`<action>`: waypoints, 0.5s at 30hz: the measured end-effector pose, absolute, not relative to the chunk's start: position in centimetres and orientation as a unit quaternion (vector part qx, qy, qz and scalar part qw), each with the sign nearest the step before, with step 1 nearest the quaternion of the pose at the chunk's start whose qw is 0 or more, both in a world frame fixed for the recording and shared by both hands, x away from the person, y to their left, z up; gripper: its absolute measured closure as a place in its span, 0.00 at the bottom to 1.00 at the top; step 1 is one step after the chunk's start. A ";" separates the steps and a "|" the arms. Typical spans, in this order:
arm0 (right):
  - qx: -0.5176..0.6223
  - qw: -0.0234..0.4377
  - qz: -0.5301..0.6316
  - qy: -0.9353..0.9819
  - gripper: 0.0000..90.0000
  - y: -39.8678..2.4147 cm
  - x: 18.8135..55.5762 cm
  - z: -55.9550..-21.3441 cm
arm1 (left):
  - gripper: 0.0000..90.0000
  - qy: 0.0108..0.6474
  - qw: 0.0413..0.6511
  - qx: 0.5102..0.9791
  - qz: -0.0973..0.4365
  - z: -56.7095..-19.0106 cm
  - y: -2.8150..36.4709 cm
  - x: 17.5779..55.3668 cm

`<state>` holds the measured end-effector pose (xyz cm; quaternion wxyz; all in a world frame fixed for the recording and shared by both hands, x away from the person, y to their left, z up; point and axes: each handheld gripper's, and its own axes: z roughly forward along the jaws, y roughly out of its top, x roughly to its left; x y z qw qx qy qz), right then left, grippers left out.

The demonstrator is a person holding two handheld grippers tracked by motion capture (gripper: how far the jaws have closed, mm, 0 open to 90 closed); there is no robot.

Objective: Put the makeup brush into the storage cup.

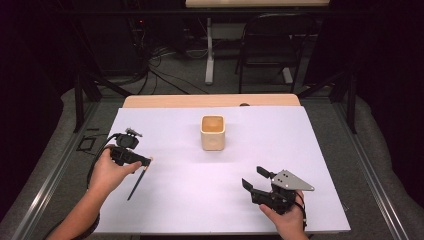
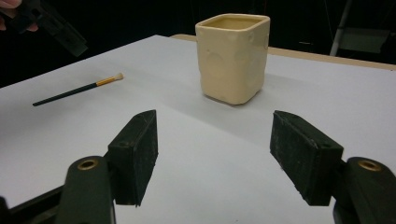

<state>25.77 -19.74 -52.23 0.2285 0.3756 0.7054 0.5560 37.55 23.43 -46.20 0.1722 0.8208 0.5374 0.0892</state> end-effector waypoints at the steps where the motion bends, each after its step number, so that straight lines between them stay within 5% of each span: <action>1: 0.377 0.228 0.551 0.709 0.36 -19.8 25.7 -52.2 | 0.49 0.538 0.171 0.820 0.089 -46.2 23.4 37.6; 15: 0.376 0.225 0.556 0.706 0.36 -19.8 25.8 -52.3 | 0.51 0.546 0.144 0.821 0.080 -47.0 22.8 38.9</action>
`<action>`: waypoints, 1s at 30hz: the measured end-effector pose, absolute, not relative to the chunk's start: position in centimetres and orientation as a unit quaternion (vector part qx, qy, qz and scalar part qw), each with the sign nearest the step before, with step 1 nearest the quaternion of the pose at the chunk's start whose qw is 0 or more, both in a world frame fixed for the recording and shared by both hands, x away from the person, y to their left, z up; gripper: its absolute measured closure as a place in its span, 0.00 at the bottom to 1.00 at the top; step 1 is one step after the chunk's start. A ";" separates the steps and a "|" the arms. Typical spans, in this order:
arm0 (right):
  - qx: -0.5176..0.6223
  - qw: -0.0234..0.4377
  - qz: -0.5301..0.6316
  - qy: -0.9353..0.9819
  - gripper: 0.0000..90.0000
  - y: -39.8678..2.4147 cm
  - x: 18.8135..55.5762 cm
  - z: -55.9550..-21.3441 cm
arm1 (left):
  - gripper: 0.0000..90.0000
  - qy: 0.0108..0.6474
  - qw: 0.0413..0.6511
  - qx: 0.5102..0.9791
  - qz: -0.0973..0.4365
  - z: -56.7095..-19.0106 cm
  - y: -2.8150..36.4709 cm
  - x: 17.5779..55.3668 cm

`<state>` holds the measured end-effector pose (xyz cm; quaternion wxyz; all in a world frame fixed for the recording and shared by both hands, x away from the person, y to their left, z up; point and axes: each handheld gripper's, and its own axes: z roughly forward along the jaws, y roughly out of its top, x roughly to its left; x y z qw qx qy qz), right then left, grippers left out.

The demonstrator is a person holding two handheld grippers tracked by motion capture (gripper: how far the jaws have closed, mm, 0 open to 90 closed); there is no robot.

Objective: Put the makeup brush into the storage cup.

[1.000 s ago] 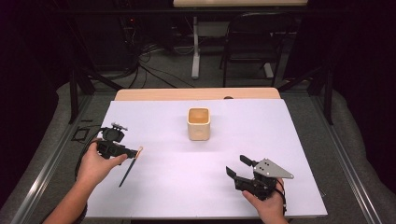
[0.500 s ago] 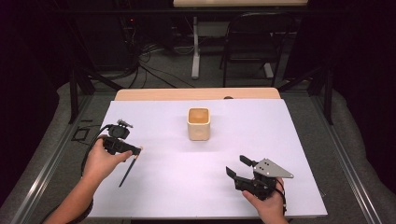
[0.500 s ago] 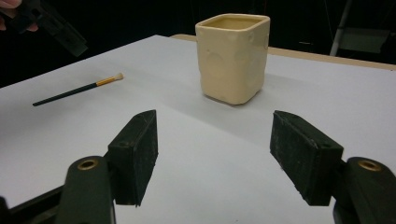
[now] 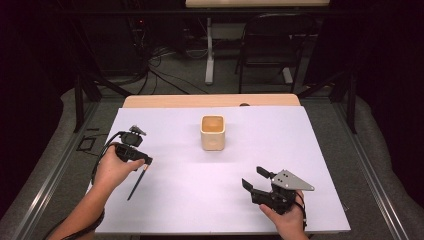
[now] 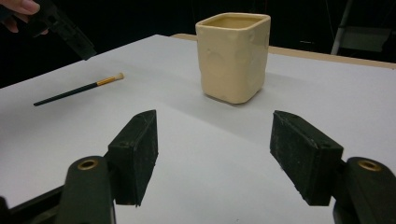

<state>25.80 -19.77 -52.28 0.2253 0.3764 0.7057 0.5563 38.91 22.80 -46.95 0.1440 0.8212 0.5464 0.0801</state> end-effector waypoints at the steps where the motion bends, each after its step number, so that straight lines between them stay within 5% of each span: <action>1: 0.378 0.223 0.552 0.709 0.36 -19.8 25.8 -52.2 | 0.51 0.547 0.139 0.822 0.079 -47.0 22.8 39.0; 30: 0.380 0.217 0.554 0.708 0.36 -19.8 25.9 -52.5 | 0.57 0.557 0.099 0.821 0.070 -48.9 22.0 40.0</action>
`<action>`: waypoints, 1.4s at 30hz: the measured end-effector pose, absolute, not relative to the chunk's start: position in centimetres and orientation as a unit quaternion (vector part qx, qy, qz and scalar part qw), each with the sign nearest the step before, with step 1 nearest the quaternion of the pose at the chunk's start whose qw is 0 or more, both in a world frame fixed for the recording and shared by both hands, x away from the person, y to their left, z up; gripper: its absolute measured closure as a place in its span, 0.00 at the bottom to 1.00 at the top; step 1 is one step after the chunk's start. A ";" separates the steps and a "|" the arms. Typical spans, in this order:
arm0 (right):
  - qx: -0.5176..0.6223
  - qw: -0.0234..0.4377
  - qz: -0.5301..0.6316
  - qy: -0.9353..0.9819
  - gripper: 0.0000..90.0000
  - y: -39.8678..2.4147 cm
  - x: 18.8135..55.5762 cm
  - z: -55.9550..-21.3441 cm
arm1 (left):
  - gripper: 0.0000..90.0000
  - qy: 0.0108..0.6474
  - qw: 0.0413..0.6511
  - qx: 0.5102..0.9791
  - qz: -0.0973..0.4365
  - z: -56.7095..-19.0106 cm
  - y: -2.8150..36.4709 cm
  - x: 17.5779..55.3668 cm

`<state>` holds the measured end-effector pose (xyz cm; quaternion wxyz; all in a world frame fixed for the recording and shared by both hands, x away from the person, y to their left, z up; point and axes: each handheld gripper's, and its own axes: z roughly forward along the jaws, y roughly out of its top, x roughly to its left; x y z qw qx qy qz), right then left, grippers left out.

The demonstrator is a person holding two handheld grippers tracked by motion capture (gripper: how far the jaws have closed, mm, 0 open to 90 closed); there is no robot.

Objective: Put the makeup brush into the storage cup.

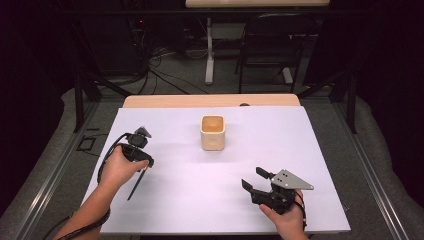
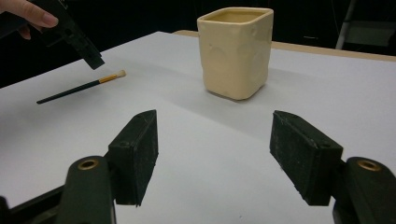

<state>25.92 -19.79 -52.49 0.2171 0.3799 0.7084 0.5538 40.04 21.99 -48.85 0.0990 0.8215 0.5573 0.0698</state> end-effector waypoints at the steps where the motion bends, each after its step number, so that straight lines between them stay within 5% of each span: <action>1: 0.378 0.217 0.553 0.710 0.36 -19.8 25.9 -52.5 | 0.57 0.557 0.099 0.822 0.070 -48.9 22.0 40.1; 42: 0.381 0.211 0.547 0.715 0.36 -19.8 26.0 -52.6 | 0.75 0.581 0.063 0.811 0.035 -50.3 23.1 40.7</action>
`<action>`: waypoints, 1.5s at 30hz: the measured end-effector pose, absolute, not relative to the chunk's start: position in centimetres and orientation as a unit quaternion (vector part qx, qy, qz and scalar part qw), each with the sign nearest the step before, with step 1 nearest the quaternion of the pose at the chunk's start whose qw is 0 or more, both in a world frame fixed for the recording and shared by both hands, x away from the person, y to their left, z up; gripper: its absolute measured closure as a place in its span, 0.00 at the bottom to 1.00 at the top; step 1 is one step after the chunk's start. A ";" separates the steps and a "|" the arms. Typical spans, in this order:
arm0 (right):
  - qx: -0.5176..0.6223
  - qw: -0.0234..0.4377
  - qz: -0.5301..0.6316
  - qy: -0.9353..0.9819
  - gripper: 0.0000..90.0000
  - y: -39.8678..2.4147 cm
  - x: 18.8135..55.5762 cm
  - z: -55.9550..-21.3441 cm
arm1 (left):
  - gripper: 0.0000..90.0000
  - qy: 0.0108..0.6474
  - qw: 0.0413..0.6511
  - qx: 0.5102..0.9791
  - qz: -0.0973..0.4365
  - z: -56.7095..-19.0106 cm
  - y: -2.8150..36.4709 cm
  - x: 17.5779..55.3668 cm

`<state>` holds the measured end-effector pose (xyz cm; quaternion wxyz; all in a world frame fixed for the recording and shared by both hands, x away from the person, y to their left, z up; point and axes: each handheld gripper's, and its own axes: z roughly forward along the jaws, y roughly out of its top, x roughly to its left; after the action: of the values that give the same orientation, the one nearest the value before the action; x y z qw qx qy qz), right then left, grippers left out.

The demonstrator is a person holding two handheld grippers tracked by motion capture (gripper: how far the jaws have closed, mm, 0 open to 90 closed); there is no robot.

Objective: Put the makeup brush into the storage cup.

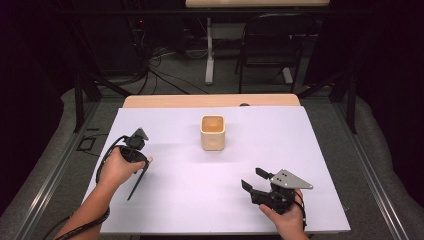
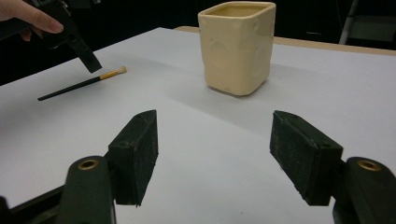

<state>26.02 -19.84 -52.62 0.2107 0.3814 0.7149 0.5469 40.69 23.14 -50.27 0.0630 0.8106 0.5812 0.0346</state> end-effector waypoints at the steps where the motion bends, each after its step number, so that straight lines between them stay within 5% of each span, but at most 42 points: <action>1: 0.380 0.210 0.549 0.715 0.36 -19.8 26.1 -52.7 | 0.76 0.582 0.062 0.810 0.033 -50.3 23.2 40.7; 45: 0.378 0.202 0.541 0.724 0.36 -19.8 26.2 -52.8 | 0.86 0.561 0.017 0.827 0.015 -51.9 22.7 41.1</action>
<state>26.18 -19.79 -52.81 0.2017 0.3780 0.7237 0.5410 41.07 22.73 -51.90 0.0171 0.8273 0.5613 0.0152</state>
